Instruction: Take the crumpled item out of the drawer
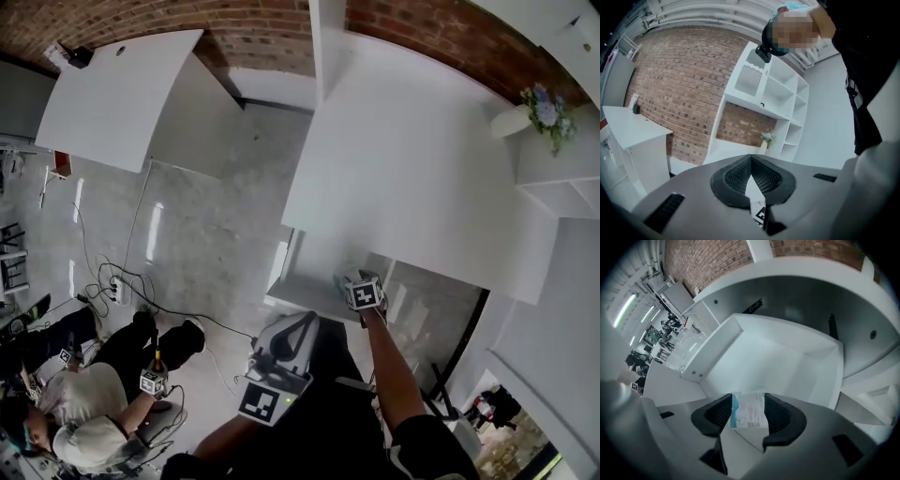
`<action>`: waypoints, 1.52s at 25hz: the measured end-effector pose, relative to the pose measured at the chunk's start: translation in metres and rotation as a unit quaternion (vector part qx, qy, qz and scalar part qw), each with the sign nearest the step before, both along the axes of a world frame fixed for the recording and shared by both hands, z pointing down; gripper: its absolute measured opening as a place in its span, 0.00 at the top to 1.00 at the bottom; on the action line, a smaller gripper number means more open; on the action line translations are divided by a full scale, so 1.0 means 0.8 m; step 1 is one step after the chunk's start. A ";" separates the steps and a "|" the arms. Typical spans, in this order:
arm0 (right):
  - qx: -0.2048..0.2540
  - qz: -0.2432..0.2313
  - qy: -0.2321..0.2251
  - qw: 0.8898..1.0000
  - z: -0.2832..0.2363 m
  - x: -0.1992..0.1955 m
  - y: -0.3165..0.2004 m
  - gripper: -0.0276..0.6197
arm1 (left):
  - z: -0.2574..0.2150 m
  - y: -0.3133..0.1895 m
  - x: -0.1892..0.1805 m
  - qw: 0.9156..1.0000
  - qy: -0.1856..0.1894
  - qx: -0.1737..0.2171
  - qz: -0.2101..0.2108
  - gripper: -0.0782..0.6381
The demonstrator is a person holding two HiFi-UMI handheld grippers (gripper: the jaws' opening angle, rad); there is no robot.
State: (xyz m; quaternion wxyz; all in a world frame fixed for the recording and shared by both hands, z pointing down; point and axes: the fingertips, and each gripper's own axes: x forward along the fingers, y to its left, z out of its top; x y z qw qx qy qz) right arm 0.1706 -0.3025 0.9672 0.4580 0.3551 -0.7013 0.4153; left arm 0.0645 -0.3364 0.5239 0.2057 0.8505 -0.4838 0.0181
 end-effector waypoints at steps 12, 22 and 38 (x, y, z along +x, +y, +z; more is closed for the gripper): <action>-0.076 -0.012 0.032 0.997 0.077 -0.013 0.008 0.41 | 0.030 -0.016 -0.011 1.000 -0.012 -0.025 -0.010 0.86; -0.081 -0.035 0.065 0.994 0.103 -0.011 0.012 0.51 | 0.048 -0.014 -0.027 0.999 -0.016 -0.035 -0.015 0.86; -0.044 0.003 0.062 0.997 0.050 -0.005 -0.010 0.75 | 0.005 0.013 -0.037 1.000 0.005 0.008 0.004 0.86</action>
